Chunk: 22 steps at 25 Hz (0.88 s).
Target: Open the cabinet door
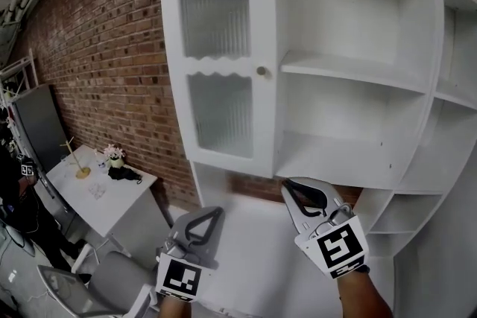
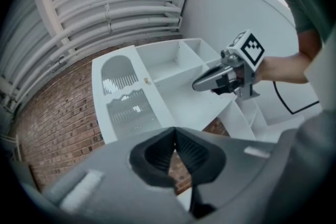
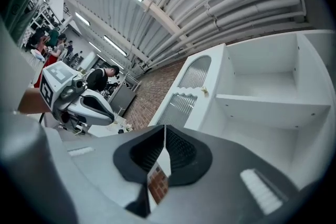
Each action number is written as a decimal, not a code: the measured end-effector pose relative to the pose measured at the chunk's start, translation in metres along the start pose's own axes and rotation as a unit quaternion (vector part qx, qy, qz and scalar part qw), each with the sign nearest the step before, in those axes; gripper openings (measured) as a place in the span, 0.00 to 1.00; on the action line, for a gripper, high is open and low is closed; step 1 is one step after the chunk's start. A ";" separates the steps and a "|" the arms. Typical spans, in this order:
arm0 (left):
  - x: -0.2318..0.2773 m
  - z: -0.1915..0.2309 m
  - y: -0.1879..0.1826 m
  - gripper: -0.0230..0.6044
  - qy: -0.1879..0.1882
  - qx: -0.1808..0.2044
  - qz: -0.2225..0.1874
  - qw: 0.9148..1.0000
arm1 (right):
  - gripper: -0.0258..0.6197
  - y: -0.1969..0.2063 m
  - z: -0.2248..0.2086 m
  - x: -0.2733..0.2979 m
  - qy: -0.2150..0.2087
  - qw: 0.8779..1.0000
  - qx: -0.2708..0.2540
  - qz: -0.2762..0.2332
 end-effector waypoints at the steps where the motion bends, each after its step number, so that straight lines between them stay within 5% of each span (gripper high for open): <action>1: 0.003 0.002 0.001 0.03 -0.003 0.000 0.002 1.000 | 0.07 -0.003 -0.007 0.009 0.000 1.000 -0.006 -0.003; 13: 0.010 0.039 0.024 0.03 -0.053 0.002 0.031 0.998 | 0.14 -0.069 -0.083 0.122 0.084 0.983 -0.151 -0.066; 22: 0.013 0.058 0.042 0.03 -0.067 -0.011 0.047 0.997 | 0.18 -0.068 -0.103 0.157 0.115 0.969 -0.209 -0.063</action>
Point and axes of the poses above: the fingertips, and each gripper's own axes: x forward along the fingers, z to its left, y out of its underside, the point moved 10 cm from there along -x, backward along the fingers
